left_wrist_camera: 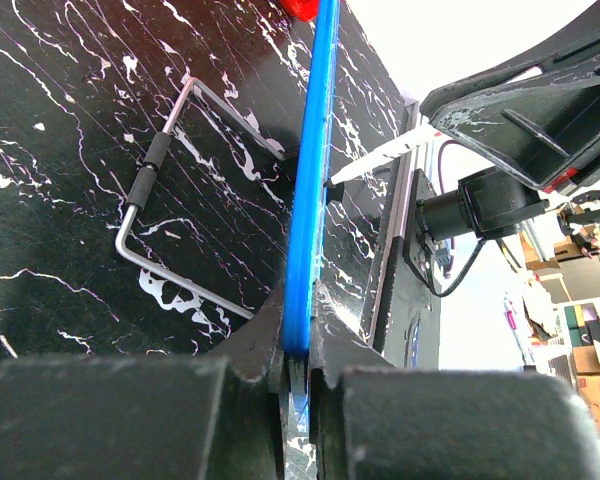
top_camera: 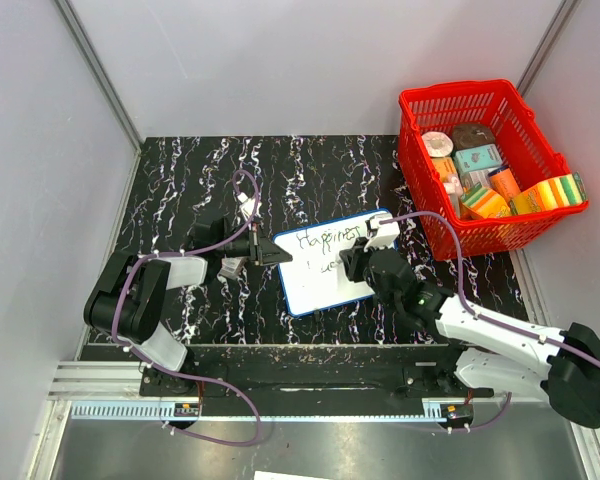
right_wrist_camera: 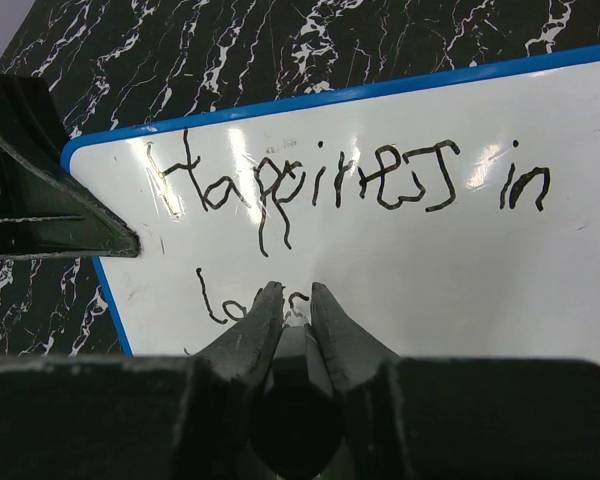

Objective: Write a sentence on the whiteboard

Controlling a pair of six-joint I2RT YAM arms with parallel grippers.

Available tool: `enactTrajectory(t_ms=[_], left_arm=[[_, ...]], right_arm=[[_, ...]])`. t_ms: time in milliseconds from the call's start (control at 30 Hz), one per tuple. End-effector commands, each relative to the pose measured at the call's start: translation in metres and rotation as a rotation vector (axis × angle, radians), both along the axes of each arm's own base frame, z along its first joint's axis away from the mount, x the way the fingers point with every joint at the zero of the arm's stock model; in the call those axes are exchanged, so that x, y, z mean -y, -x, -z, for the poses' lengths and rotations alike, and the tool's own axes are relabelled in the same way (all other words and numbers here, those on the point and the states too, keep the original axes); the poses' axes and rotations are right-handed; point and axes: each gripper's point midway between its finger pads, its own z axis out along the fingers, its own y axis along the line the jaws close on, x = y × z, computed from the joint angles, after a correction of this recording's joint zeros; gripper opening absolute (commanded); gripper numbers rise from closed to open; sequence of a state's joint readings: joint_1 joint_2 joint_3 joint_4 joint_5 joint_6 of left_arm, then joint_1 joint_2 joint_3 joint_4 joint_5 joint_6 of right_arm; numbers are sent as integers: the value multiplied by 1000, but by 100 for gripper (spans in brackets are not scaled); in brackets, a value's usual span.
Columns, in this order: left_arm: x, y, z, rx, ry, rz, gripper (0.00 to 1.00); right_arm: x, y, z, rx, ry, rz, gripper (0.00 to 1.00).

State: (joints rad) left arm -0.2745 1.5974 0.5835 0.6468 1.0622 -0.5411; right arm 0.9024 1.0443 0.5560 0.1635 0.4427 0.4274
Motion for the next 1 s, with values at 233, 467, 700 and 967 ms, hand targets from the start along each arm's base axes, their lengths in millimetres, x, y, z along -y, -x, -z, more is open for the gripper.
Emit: enactTrajectory(t_ms=[233, 467, 700, 967], left_arm=[[-5, -18, 12, 109, -76, -72, 0], [-4, -18, 11, 108, -75, -71, 0], [-4, -19, 11, 108, -74, -71, 0], [-4, -19, 11, 107, -76, -73, 0]], right_arm=[[11, 1, 10, -15, 49, 27, 0], [15, -4, -4, 21, 33, 60, 0], [12, -10, -15, 46, 14, 75, 0], [9, -16, -26, 66, -3, 92, 0]])
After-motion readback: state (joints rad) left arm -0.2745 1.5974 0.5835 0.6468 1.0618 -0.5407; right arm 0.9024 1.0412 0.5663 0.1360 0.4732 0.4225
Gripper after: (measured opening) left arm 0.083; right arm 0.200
